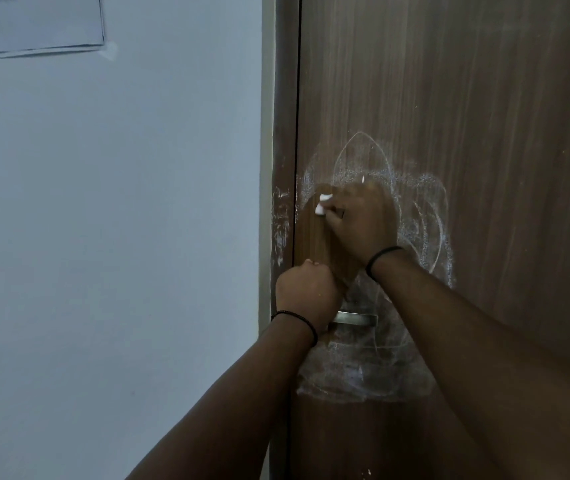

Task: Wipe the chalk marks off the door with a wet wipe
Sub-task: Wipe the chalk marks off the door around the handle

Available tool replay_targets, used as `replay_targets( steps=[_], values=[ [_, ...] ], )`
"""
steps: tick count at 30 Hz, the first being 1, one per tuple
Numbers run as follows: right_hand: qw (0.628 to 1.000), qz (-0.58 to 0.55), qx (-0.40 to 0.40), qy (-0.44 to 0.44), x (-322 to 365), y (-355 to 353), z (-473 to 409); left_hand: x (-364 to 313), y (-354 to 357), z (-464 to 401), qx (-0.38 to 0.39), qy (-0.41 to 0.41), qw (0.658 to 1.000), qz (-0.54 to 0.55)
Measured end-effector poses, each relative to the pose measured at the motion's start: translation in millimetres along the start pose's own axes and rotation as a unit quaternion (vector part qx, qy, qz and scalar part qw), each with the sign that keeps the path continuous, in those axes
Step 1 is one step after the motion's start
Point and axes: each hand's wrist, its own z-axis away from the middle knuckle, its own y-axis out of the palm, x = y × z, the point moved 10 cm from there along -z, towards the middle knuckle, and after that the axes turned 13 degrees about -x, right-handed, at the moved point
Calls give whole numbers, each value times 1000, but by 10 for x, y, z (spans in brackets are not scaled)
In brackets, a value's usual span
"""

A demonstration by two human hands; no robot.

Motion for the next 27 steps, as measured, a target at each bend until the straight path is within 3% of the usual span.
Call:
replay_targets(
  steps=[2, 7, 14, 19, 23, 27],
  values=[
    [1000, -1, 2, -14, 115, 40, -195, 4, 18, 6, -1, 0, 1000, -7],
    [986, -24, 110, -125, 520, 290, -25, 13, -36, 82, -6, 31, 999, -17],
    [998, 12, 1, -66, 232, 66, -297, 10, -42, 90, 29, 37, 998, -43],
    [989, -29, 67, -125, 515, 230, -67, 9, -107, 99, 12, 40, 998, -52],
    [992, -50, -15, -113, 239, -67, 28, -7, -83, 91, 17, 46, 997, -53],
    [996, -20, -31, -83, 98, -153, -161, 12, -44, 128, -4, 62, 997, -50]
  ],
)
